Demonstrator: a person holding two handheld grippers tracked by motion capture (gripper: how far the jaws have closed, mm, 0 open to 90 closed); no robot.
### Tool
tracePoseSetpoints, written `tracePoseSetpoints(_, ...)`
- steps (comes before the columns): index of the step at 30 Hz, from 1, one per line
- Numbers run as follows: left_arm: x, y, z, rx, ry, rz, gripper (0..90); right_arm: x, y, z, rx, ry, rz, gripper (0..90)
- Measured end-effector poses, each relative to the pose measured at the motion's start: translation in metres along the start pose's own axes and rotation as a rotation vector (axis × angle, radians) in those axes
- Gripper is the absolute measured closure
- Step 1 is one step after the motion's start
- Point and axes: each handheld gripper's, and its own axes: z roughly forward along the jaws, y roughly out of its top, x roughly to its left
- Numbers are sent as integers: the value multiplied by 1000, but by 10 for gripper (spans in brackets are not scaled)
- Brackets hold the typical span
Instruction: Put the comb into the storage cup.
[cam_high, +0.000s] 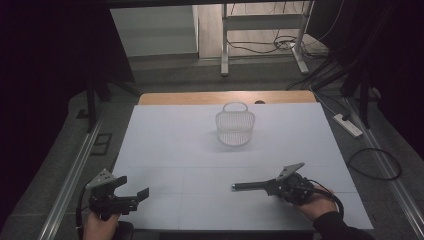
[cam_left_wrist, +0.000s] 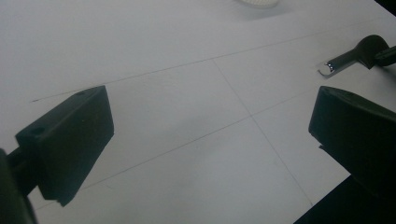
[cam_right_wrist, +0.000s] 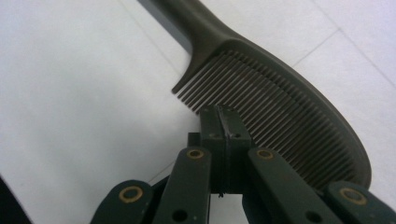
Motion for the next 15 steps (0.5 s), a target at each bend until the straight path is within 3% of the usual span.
tracePoseSetpoints(15,1,0,0,-4,-3,-5,5,-25,-13,-7,14,-62,78,899)
